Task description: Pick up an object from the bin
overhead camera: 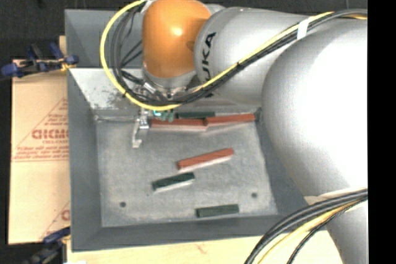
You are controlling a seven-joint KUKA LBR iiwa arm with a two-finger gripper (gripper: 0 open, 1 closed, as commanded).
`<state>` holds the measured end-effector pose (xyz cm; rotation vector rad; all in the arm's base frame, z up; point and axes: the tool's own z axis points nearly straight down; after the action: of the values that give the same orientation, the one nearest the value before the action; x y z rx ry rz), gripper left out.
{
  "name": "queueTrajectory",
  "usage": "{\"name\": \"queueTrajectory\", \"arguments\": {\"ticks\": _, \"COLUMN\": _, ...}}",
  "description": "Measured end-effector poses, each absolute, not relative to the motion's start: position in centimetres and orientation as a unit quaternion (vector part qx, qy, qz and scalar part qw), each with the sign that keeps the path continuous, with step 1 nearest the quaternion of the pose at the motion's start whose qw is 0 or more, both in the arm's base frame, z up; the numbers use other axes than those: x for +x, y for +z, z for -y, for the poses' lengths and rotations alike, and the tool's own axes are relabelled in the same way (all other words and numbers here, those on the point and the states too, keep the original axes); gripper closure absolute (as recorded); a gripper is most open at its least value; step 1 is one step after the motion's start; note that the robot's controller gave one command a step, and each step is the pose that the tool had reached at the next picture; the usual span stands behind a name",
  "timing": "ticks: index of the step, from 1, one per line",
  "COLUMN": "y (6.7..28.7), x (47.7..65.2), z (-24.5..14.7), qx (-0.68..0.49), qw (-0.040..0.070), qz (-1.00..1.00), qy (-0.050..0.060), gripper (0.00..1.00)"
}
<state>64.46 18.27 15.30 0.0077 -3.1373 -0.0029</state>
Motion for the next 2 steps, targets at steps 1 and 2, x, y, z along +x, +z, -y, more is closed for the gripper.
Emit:
{"name": "queueTrajectory", "arguments": {"ticks": 1, "y": 15.8, "x": 64.6, "z": -18.2, "qx": 0.001, "qw": -0.002, "qz": 1.000, "qy": -0.002, "gripper": 0.00}}
{"name": "queueTrajectory", "arguments": {"ticks": 2, "y": 12.6, "x": 63.6, "z": -12.8, "qx": -0.010, "qw": -0.003, "qz": 1.000, "qy": -0.002, "gripper": 0.00}}
